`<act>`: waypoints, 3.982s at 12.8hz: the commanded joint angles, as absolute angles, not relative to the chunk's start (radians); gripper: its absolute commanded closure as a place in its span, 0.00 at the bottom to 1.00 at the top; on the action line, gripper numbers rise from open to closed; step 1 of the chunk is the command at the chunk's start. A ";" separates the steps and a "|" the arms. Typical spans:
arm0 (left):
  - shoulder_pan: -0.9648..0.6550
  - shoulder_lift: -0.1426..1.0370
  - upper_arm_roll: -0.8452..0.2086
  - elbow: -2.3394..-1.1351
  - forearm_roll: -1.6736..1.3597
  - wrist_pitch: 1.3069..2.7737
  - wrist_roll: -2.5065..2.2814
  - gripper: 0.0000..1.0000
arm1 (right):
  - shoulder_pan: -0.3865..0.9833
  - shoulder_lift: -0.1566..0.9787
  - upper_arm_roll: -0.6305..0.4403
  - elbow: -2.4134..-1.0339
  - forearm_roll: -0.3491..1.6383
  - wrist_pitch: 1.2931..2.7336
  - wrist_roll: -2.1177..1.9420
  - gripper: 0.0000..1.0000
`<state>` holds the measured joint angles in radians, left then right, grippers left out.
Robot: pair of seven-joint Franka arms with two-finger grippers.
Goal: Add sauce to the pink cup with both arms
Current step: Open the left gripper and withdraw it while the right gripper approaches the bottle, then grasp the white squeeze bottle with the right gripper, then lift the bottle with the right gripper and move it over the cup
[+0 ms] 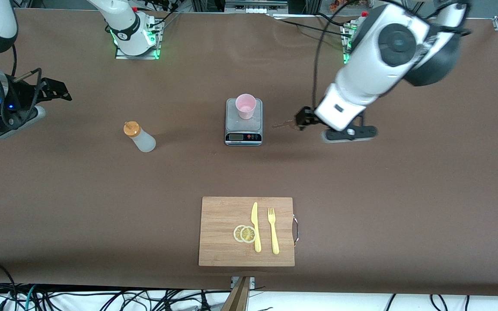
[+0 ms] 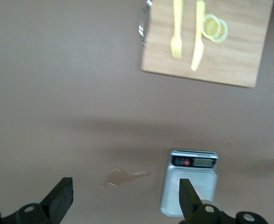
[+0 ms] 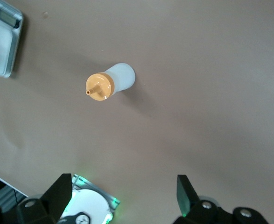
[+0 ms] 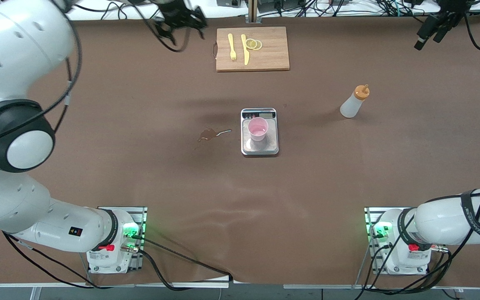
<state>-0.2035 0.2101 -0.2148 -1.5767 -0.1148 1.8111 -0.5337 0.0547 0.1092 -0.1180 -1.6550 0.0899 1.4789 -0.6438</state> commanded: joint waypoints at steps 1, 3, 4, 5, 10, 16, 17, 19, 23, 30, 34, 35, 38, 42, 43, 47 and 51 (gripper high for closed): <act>-0.131 0.132 -0.134 -1.582 -0.126 1.715 -0.393 0.00 | 0.051 0.094 -0.198 -1.777 0.178 1.604 -0.936 0.01; -0.080 0.114 -0.072 -1.580 -0.127 1.678 -0.327 0.00 | 0.051 0.095 -0.236 -1.876 0.277 1.699 -1.154 0.01; -0.043 0.109 -0.065 -1.571 -0.132 1.663 -0.284 0.00 | 0.051 0.095 -0.254 -1.920 0.322 1.742 -1.243 0.01; -0.023 0.109 -0.064 -1.554 -0.124 1.642 -0.253 0.00 | 0.051 0.097 -0.264 -1.962 0.359 1.768 -1.335 0.01; 0.052 0.117 -0.055 -1.540 -0.098 1.595 -0.057 0.00 | 0.038 0.228 -0.354 -2.051 0.691 1.781 -1.913 0.01; 0.043 0.126 -0.064 -1.540 -0.035 1.588 -0.014 0.00 | -0.012 0.481 -0.354 -2.045 1.012 1.611 -2.388 0.01; 0.043 0.127 -0.064 -1.539 -0.037 1.588 -0.014 0.00 | -0.012 0.512 -0.353 -2.040 1.064 1.588 -2.467 0.01; 0.041 0.133 -0.066 -1.536 -0.035 1.588 -0.014 0.00 | -0.009 0.572 -0.342 -2.034 1.132 1.542 -2.549 0.01; 0.040 0.141 -0.066 -1.529 -0.049 1.588 -0.015 0.00 | -0.009 0.688 -0.281 -1.975 1.173 1.456 -2.657 0.01; 0.040 0.149 -0.066 -1.514 -0.048 1.588 -0.015 0.00 | -0.002 0.736 -0.236 -1.902 1.169 1.414 -2.625 0.83; 0.041 0.149 -0.064 -1.514 -0.049 1.588 -0.015 0.00 | 0.076 0.672 -0.241 -1.901 1.157 1.408 -2.430 0.88; 0.041 0.149 -0.064 -1.514 -0.049 1.588 -0.015 0.00 | 0.107 0.648 -0.242 -1.899 1.154 1.423 -2.381 0.88; 0.041 0.149 -0.064 -1.513 -0.049 1.588 -0.015 0.00 | 0.222 0.528 -0.244 -1.890 1.085 1.529 -2.159 0.88; 0.041 0.149 -0.064 -1.513 -0.049 1.588 -0.015 0.00 | 0.427 0.356 -0.239 -1.890 0.782 1.712 -1.750 0.88; 0.043 0.149 -0.064 -1.513 -0.051 1.588 -0.015 0.00 | 0.478 0.339 -0.238 -1.888 0.719 1.742 -1.659 0.88; 0.048 0.150 -0.064 -1.513 -0.051 1.588 -0.014 0.00 | 0.668 0.345 -0.235 -1.798 0.444 1.806 -1.409 0.87; 0.046 0.150 -0.064 -1.509 -0.051 1.588 -0.014 0.00 | 0.799 0.365 -0.235 -1.795 0.298 1.825 -1.231 0.87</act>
